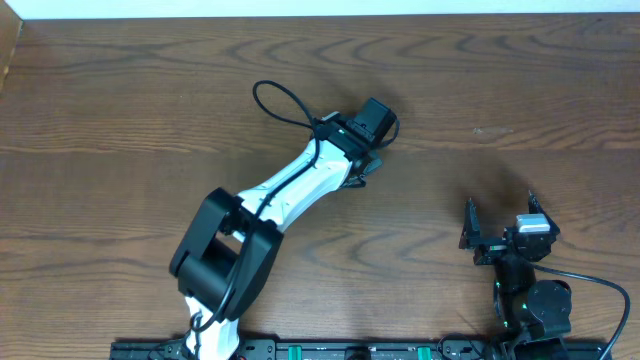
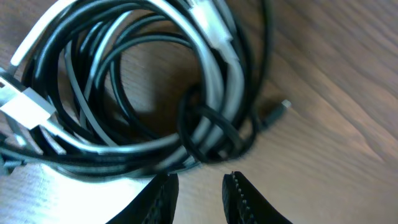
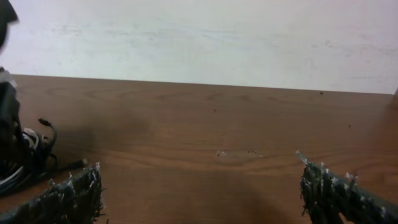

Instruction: Untangle cables

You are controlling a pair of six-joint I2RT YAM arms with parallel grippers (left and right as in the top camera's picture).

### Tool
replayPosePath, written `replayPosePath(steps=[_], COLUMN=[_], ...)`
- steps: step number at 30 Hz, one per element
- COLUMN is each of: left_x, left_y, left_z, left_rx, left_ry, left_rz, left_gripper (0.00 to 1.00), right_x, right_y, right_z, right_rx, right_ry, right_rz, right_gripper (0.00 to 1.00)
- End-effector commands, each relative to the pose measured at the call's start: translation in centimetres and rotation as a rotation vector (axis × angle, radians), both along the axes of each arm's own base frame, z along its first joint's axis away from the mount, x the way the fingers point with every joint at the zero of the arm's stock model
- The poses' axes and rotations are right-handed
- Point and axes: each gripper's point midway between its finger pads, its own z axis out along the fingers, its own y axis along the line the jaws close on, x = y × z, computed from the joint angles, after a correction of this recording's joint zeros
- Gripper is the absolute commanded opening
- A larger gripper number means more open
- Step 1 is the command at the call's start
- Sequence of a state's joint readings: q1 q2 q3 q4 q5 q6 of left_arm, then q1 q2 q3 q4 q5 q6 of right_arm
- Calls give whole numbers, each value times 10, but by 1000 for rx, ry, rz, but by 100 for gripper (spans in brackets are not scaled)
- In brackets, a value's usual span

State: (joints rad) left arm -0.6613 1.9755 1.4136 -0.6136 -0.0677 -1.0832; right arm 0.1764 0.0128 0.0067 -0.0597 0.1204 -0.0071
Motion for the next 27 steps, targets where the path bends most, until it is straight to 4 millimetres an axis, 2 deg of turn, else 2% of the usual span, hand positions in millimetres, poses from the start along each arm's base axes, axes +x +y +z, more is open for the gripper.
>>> replayPosePath(steps=[1,19,27], left_x=[11,16,11], left_y=[12,15,14], left_z=[-12,-15,-16], left_rx=[44,67,104], left_ry=[-33,-53,-45], left_rz=[90,98,13], left_gripper=[30,30,30], right_x=[0,0,0], right_y=[2,2,2], right_z=[-1,-1,-1], right_rx=[13,13,13], right_ry=[4,4,4], right_rz=[7,7,7], right_gripper=[99,99,99])
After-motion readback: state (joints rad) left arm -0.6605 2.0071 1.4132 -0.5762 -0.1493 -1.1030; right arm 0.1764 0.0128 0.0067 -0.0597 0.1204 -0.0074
